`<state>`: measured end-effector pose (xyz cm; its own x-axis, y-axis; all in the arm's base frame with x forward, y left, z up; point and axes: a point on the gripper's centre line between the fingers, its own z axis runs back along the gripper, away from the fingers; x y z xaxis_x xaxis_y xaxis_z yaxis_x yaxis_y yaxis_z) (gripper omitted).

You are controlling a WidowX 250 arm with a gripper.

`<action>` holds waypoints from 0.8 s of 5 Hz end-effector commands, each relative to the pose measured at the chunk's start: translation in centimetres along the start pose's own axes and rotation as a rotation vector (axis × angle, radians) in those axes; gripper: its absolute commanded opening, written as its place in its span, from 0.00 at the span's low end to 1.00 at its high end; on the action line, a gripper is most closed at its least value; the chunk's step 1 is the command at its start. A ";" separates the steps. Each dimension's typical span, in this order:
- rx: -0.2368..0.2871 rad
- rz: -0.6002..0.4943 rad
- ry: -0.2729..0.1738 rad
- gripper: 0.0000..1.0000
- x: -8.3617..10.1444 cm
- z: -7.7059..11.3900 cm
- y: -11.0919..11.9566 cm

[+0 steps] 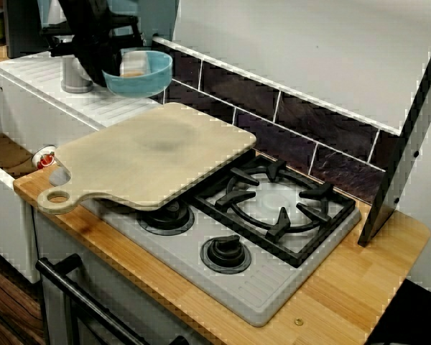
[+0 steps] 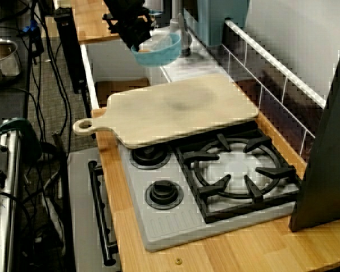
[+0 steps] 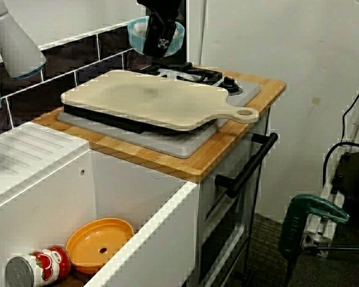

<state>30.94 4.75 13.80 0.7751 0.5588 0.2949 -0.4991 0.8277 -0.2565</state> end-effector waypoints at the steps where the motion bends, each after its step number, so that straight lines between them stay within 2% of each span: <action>1: 0.012 -0.176 -0.100 0.00 -1.5 0.6 0.1; 2: 0.009 -0.235 -0.093 0.00 -2.1 0.0 -0.3; 4: 0.020 -0.275 -0.078 0.00 -2.6 -1.5 -0.7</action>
<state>29.73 2.31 11.20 0.8605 0.3177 0.3982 -0.2864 0.9482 -0.1376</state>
